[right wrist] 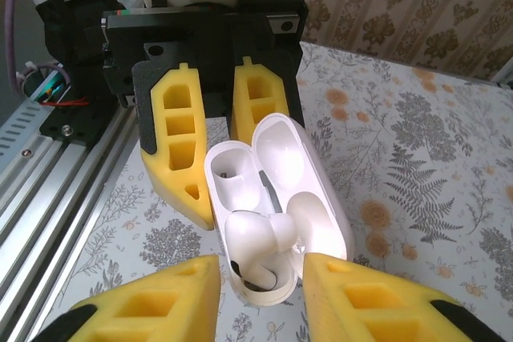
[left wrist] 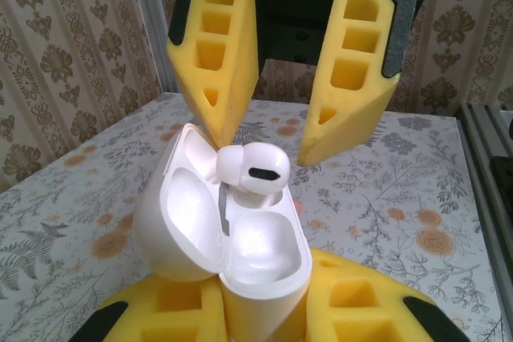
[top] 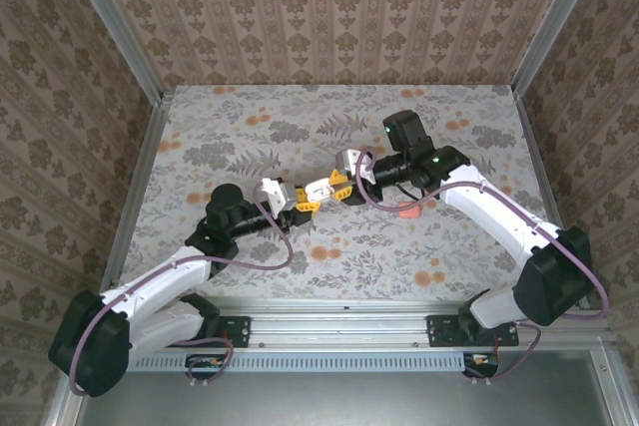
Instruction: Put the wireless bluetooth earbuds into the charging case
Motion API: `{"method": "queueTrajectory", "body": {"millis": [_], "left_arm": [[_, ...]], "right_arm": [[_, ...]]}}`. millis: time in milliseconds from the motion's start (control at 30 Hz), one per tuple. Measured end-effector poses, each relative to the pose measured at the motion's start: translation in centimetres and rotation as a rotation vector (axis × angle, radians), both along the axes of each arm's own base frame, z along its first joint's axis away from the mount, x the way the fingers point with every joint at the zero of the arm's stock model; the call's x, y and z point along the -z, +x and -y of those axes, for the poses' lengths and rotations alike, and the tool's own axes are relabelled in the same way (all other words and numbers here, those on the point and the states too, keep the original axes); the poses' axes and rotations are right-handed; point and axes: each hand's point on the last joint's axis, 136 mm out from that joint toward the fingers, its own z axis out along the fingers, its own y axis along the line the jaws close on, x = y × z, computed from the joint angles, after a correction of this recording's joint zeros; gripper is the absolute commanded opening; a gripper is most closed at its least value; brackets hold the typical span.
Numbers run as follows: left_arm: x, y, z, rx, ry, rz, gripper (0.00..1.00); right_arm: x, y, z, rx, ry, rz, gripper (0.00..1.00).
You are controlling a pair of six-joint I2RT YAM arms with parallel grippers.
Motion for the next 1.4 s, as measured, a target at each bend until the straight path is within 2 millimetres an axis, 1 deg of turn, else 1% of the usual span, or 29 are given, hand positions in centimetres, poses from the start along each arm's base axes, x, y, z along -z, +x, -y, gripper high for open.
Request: {"method": "queueTrajectory", "body": {"millis": [100, 200, 333, 433, 500, 667, 867, 1033, 1133, 1233, 1300, 1400], "left_arm": [[0.0, 0.0, 0.0, 0.0, 0.0, 0.0, 0.06], [0.0, 0.2, -0.1, -0.013, -0.001, 0.002, 0.06], [-0.1, 0.7, -0.2, -0.039, -0.001, 0.007, 0.06], [-0.1, 0.9, -0.3, -0.054, 0.0, 0.008, 0.06], [-0.1, 1.0, -0.3, -0.059, 0.0, 0.008, 0.06], [-0.1, 1.2, -0.4, -0.073, 0.002, 0.009, 0.06], [-0.1, 1.2, -0.4, -0.077, 0.002, 0.009, 0.06], [0.0, 1.1, -0.3, -0.074, 0.004, 0.01, 0.05], [0.1, 1.1, -0.3, -0.073, 0.007, 0.008, 0.05], [0.1, 1.1, -0.2, -0.071, 0.008, 0.008, 0.05], [0.1, 1.0, -0.2, -0.068, 0.009, 0.01, 0.05], [0.1, 0.9, -0.2, -0.066, 0.009, 0.01, 0.05]], "right_arm": [[-0.4, -0.5, 0.4, 0.026, 0.019, -0.007, 0.37], [-1.3, -1.0, 0.8, 0.083, 0.054, -0.027, 0.39], [-2.4, -1.1, 0.7, 0.203, 0.087, -0.122, 0.42], [-2.4, -0.9, 0.2, 0.309, 0.096, -0.249, 0.46], [-2.0, -0.5, 0.2, 0.401, 0.099, -0.363, 0.47], [-1.2, 0.0, 0.9, 0.602, 0.108, -0.664, 0.47], [-1.4, -0.2, 1.1, 0.709, 0.153, -0.886, 0.46], [-2.1, -0.1, 1.0, 0.743, 0.184, -0.968, 0.45], [-3.4, 0.1, 0.9, 0.743, 0.204, -0.978, 0.45], [-4.8, 0.7, 0.4, 0.732, 0.227, -0.968, 0.44], [-5.1, 1.0, 0.2, 0.728, 0.229, -0.968, 0.44], [-4.5, 1.3, -0.1, 0.733, 0.212, -0.981, 0.44]]}}
